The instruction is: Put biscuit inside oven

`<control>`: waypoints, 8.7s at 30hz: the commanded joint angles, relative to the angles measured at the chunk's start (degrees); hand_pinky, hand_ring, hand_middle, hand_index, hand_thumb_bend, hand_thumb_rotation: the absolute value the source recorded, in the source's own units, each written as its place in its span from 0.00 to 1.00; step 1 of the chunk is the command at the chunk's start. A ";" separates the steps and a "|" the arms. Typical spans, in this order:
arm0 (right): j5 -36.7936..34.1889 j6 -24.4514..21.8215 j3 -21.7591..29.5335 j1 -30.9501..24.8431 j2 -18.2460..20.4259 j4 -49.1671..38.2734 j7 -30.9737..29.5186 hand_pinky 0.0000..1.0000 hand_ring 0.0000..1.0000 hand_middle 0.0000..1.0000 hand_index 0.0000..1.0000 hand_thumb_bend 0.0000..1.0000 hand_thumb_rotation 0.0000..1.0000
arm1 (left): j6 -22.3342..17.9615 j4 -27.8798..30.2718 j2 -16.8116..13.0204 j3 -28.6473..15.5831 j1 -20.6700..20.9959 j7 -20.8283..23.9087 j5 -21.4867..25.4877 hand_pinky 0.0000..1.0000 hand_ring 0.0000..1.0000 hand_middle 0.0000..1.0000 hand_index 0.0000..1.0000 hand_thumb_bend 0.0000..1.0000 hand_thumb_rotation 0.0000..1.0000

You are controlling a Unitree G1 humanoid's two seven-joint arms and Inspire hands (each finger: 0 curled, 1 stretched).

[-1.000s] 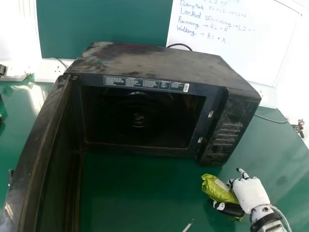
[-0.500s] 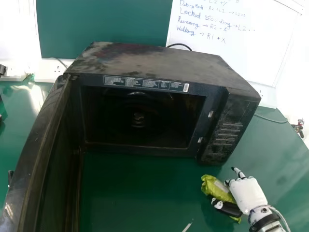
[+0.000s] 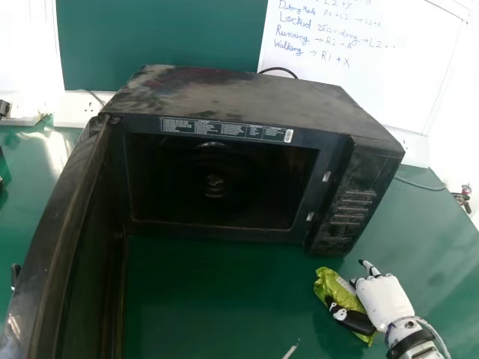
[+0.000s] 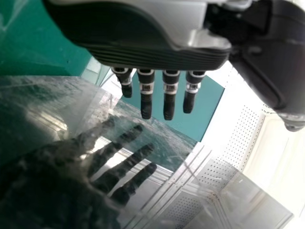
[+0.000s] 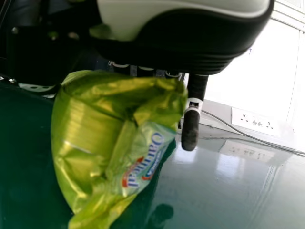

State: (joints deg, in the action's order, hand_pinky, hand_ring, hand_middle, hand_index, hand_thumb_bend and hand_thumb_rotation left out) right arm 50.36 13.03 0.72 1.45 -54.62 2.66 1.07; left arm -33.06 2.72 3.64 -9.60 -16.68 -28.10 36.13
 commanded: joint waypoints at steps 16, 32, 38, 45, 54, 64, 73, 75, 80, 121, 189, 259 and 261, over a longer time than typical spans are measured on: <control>-3.20 0.35 1.53 0.51 -0.69 -1.82 -2.90 0.22 0.29 0.41 0.48 0.53 0.00 | -1.16 0.92 2.29 0.93 -0.60 1.40 -0.83 0.84 0.89 0.92 0.95 0.96 0.65; -6.92 -2.56 3.85 2.63 -1.22 -8.47 -12.83 0.19 0.27 0.42 0.49 0.53 0.00 | -1.46 0.25 2.08 1.06 0.07 1.60 -0.65 0.85 0.90 0.92 0.96 0.95 0.64; -8.99 -3.98 4.22 3.66 -0.55 -10.39 -15.35 0.18 0.26 0.43 0.48 0.53 0.00 | -1.31 0.41 2.13 1.30 0.06 1.59 -0.49 0.85 0.90 0.92 0.96 0.94 0.64; -10.28 -5.56 3.73 5.27 0.14 -12.37 -18.30 0.18 0.25 0.45 0.48 0.54 0.00 | -1.44 0.05 2.29 1.50 0.38 1.66 -0.59 0.85 0.90 0.92 0.96 0.94 0.64; -10.92 -6.83 2.39 7.75 2.30 -14.31 -21.45 0.21 0.27 0.45 0.48 0.53 0.00 | -1.87 -0.56 2.45 1.71 0.78 2.12 -1.03 0.84 0.89 0.91 0.96 0.94 0.64; -8.40 -5.78 -0.30 10.04 5.08 -15.08 -20.39 0.20 0.28 0.44 0.48 0.53 0.00 | -2.43 -1.13 2.47 1.73 1.28 2.09 -1.01 0.85 0.89 0.91 0.96 0.94 0.64; -8.37 -6.66 -2.26 12.29 7.20 -15.86 -21.79 0.22 0.30 0.44 0.49 0.53 0.00 | -2.86 -1.42 2.67 2.13 1.40 2.23 -1.15 0.84 0.89 0.91 0.95 0.93 0.64; -8.83 -7.15 -2.68 12.87 7.89 -16.19 -22.66 0.23 0.30 0.44 0.49 0.53 0.00 | -2.90 -1.57 2.58 2.13 1.42 2.11 -1.02 0.84 0.89 0.92 0.95 0.93 0.64; -9.39 -8.24 -3.80 14.31 9.29 -16.92 -24.90 0.22 0.30 0.43 0.48 0.53 0.00 | -3.05 -1.41 2.85 2.29 1.14 2.58 -1.36 0.84 0.89 0.91 0.95 0.94 0.64; -6.53 -9.40 -14.37 28.06 19.40 -11.18 -26.63 0.24 0.29 0.43 0.48 0.53 0.00 | -3.81 -0.89 3.02 4.18 0.47 2.68 -1.42 0.83 0.89 0.91 0.95 0.93 0.65; -3.47 -7.48 -23.05 56.39 31.01 26.28 -14.63 0.18 0.26 0.42 0.50 0.53 0.00 | -4.15 1.80 0.83 1.07 -3.50 4.13 -2.47 0.85 0.90 0.91 0.95 0.97 0.68; -2.68 -6.52 -34.33 80.56 42.27 71.65 3.99 0.36 0.45 0.48 0.49 0.53 0.00 | -3.75 5.55 2.03 2.29 -6.69 4.39 -2.70 0.84 0.89 0.91 0.95 0.98 0.67; -2.87 -6.95 -34.24 80.51 42.59 71.83 3.88 0.37 0.46 0.51 0.49 0.53 0.09 | -3.75 5.77 2.11 2.36 -6.86 4.48 -2.66 0.83 0.89 0.91 0.95 0.98 0.67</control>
State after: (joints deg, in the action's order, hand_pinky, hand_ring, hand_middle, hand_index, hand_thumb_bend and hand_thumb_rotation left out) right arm 48.00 6.44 -33.42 79.92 -12.83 74.19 4.32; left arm -36.92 7.55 4.33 -7.64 -22.59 -23.96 33.80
